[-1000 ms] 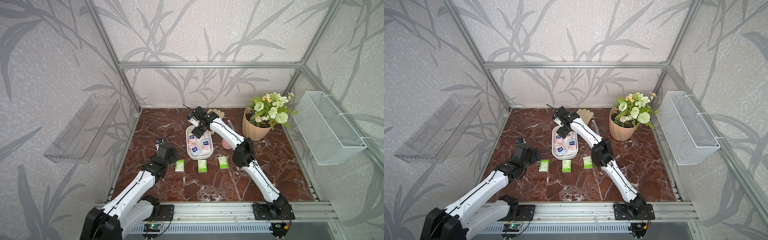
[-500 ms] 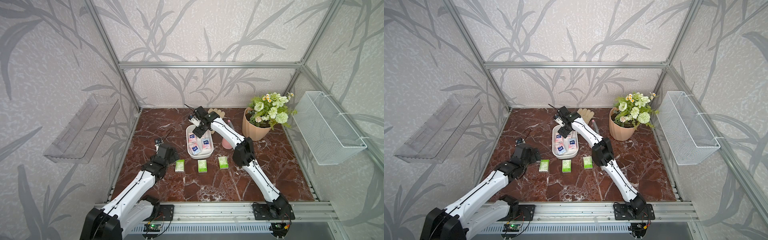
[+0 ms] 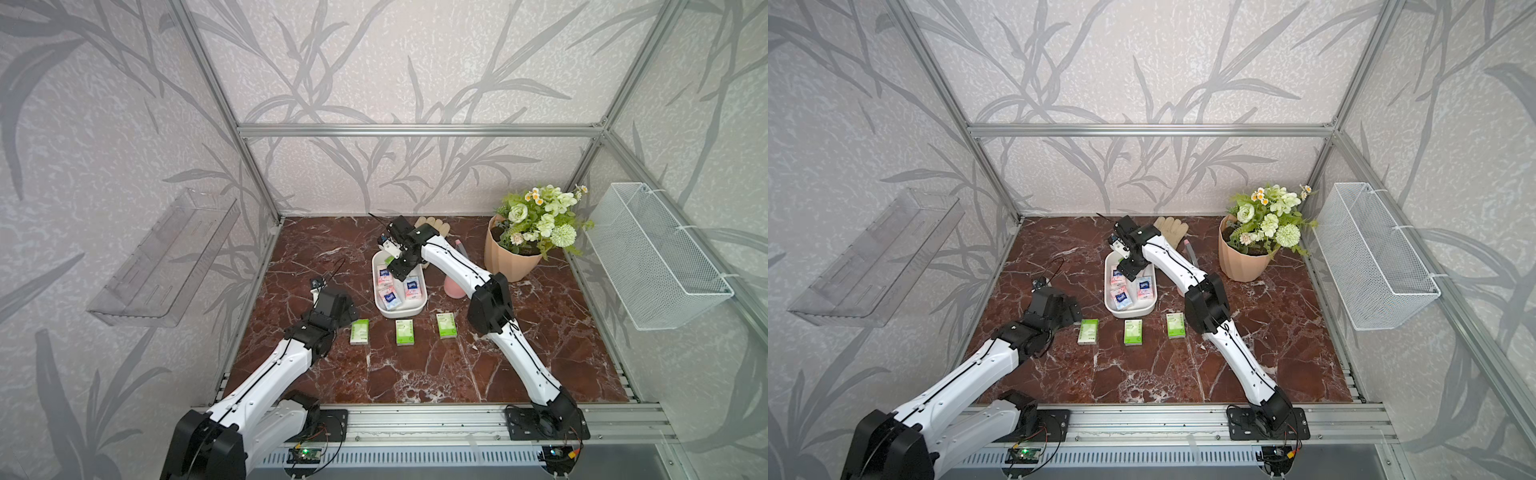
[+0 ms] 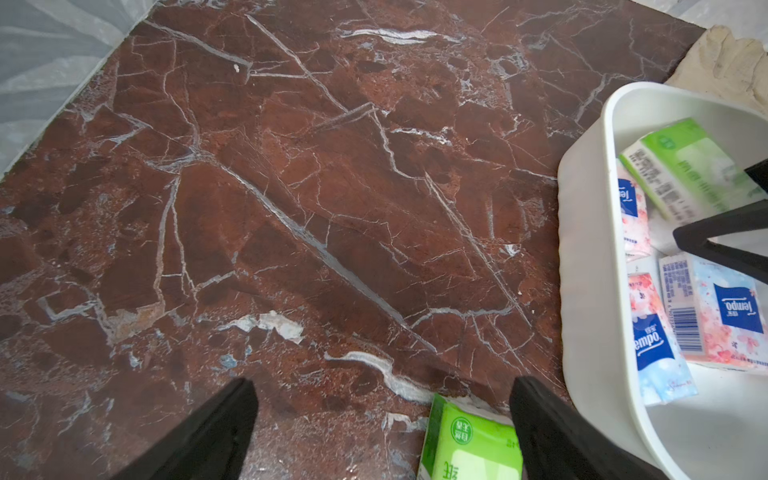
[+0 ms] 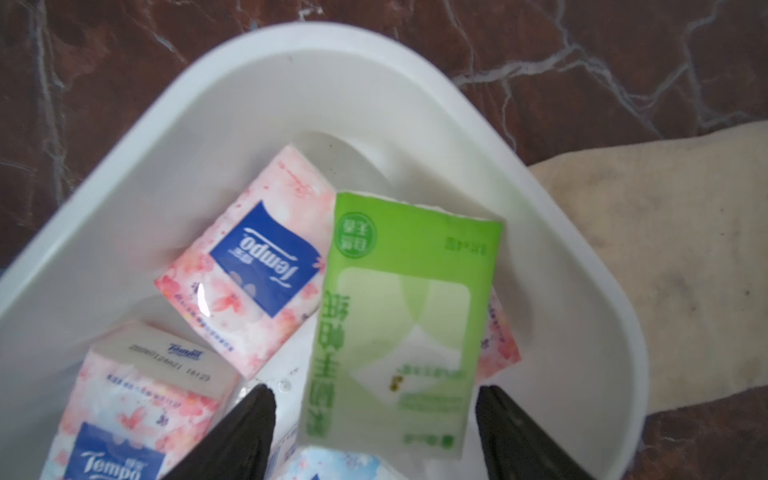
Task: Take the pocket tissues out of the storage box
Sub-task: Pick up the pocket tissues from the storage box.
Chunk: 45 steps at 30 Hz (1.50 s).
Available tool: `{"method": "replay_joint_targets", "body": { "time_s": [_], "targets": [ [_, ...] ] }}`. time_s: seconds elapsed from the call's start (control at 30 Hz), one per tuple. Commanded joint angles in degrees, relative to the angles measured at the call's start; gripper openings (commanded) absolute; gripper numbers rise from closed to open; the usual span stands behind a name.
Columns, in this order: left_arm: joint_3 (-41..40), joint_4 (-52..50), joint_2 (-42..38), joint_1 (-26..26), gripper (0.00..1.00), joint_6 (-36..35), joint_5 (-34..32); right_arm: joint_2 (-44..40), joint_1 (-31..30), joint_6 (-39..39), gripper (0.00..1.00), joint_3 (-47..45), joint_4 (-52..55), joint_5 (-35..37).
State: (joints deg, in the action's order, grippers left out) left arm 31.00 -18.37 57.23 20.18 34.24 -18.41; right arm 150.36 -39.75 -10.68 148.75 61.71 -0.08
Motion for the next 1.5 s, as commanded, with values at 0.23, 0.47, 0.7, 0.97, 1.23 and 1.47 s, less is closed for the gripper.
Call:
{"method": "replay_joint_targets", "body": {
  "time_s": [0.23,0.47,0.7,0.97,1.23,1.47],
  "targets": [
    [0.11,0.25,0.60,-0.40,1.00,-0.31,-1.26,1.26,-0.24,4.53,0.90,4.62,-0.07,1.80],
    [0.11,0.27,0.64,-0.67,1.00,-0.35,-1.11,3.12,-0.24,7.07,0.90,4.25,-1.57,1.18],
    [0.11,0.47,1.19,-0.76,1.00,-0.39,-1.02,4.15,-0.23,8.60,0.76,3.86,-1.98,0.52],
    [0.53,0.80,1.83,-0.98,1.00,-0.52,-0.84,1.47,-0.23,10.00,0.60,2.67,-1.74,0.93],
    [2.06,1.85,2.52,-1.35,1.00,-2.64,-0.82,-4.10,-0.45,13.47,0.54,1.03,-0.82,-0.93],
    [4.47,2.72,4.40,-2.08,1.00,-5.00,0.16,-12.58,-2.07,16.14,0.53,-5.55,-1.06,1.01]
  ]
}}
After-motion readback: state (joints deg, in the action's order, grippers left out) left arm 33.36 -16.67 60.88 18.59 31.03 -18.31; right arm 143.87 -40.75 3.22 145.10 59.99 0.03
